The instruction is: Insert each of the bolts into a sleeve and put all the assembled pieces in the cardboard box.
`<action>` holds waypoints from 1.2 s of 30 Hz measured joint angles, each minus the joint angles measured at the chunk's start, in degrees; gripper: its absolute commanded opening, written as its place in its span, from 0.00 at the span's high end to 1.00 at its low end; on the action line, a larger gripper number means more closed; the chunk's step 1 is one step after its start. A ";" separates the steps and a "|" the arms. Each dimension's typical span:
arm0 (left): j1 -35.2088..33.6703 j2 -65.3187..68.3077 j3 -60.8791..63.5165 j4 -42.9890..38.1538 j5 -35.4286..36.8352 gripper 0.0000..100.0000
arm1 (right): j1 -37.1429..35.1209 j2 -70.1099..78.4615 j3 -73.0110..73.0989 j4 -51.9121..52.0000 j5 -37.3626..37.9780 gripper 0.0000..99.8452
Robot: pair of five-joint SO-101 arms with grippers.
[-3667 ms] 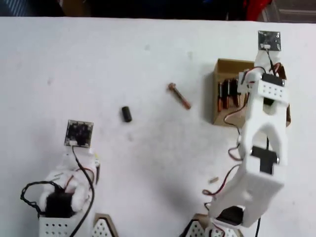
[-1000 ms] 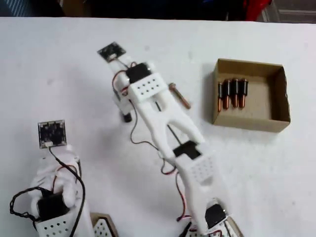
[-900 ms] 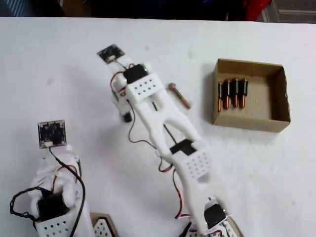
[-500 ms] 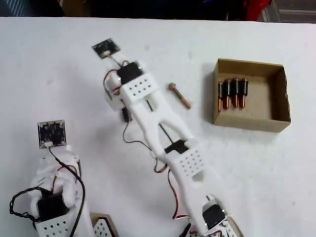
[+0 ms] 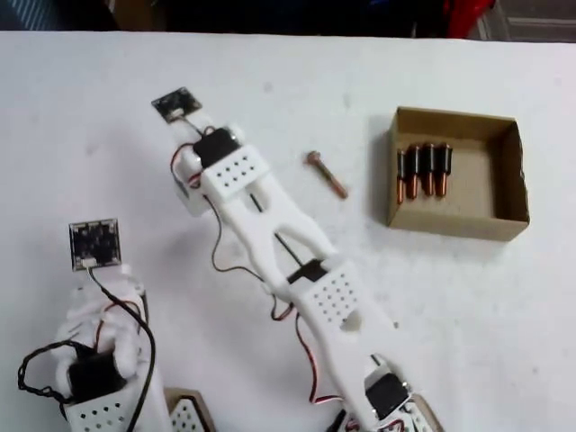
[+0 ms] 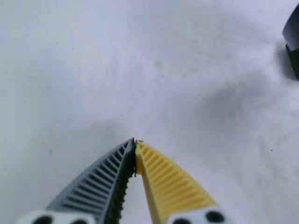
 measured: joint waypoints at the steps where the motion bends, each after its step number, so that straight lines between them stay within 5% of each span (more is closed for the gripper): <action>1: 0.00 0.00 0.00 0.00 0.00 0.98 | 0.09 0.44 0.00 -0.18 -0.18 0.87; 24: 0.00 0.00 0.00 0.00 0.00 0.98 | 4.13 8.97 -0.88 -2.64 -0.53 0.88; 28: 0.00 0.00 0.00 0.00 0.00 0.98 | 4.04 9.67 -1.49 -2.64 -0.62 0.99; 36: 0.00 0.00 0.00 0.00 0.00 0.98 | 4.22 9.67 -1.76 -2.29 -0.62 0.98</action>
